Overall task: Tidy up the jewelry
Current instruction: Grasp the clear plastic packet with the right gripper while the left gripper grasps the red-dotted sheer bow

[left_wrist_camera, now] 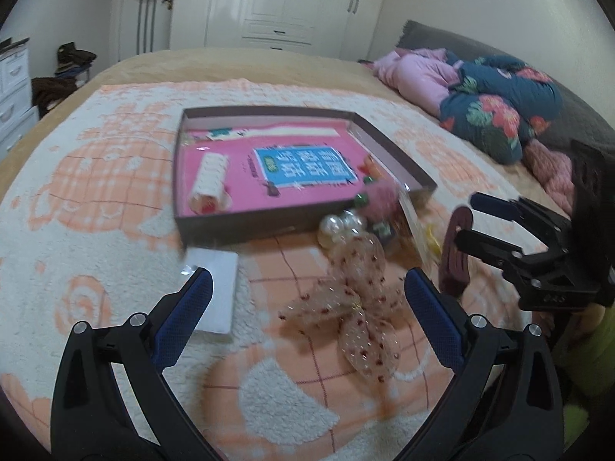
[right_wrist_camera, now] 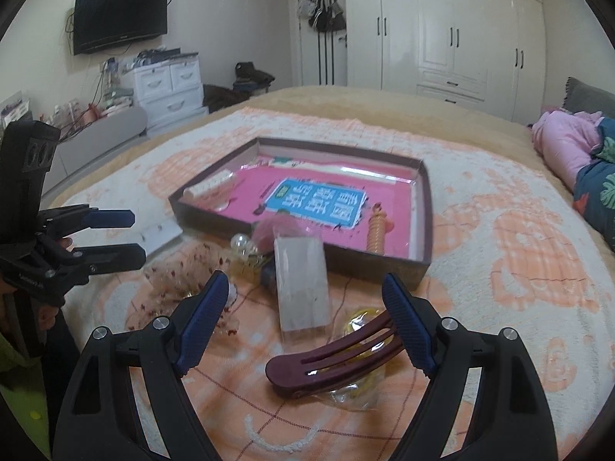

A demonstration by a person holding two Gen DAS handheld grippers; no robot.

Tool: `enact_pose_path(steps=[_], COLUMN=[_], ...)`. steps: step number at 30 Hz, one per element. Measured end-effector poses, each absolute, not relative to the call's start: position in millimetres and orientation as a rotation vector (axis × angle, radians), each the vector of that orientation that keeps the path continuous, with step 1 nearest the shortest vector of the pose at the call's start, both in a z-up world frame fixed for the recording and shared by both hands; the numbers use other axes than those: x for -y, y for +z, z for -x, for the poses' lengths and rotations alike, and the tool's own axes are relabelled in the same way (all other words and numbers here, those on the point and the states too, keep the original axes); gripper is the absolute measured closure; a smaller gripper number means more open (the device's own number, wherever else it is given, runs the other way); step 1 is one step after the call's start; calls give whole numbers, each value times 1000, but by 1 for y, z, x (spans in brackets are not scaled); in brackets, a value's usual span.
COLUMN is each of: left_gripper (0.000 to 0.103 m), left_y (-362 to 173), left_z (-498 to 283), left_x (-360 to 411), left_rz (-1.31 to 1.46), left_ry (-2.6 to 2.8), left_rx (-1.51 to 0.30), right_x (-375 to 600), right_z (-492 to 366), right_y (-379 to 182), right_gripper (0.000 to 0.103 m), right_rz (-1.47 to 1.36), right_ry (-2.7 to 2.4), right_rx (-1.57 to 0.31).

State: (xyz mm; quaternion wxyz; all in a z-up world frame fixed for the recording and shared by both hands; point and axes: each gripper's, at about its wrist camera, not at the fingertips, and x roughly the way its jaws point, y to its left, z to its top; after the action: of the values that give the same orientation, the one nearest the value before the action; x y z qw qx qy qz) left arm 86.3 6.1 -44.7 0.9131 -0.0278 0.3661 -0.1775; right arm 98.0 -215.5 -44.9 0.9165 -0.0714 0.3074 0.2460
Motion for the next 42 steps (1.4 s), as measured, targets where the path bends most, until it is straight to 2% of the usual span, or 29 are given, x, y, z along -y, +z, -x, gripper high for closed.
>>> enact_pose_path(steps=[6,8,12,15,16,19,22,25,28,29,30,35,42], left_gripper=[12,12,12,14,16,19,23,35,58,72,77,87,90], left_y=[-58,-62,-67,-72,-75,-80,-84,-86,-87,-87,-88,-84,-71], left_z=[-90,-91,-94,-96,-98,-101,-104,-107,-106,-106,-105,-100,-94], left_x=[8,10,14,16,17,19,23,25,29,29,29,29,18], left_rz=[29,25,19,24,26,24,12,15,3,6,8,-5,12], left_ry=[-421,-430,-446,-454,-454,-456,-462,-465,-476,-485,-491,-494,-463], left_rx=[-795,-807,-817,-833,-844,-861,-865,-872,-869,-871,-871,-851,-798], right_x=[210,209,207,205,204,203,204,209,217,220,223,235,235], right_z=[-113,-123,-139,-143,-145,-148,-144,-142,-139,-138,-136,-129,-116], right_y=[-58,-63,-69,-72,-74,-78,-82,-82,-81,-80,-79,-73,-62], right_gripper=[24,30,34,45,51,61,65,66,66,66,66,66,66], right_rz=[160,151,134,154,158,170,190,162,132,122,111,59,47], right_ry=[555,568,602,601,610,619,601,587,559,551,543,518,527], right_rx=[-686,-713,-759,-763,-771,-789,-783,-777,-778,-775,-772,-751,-713])
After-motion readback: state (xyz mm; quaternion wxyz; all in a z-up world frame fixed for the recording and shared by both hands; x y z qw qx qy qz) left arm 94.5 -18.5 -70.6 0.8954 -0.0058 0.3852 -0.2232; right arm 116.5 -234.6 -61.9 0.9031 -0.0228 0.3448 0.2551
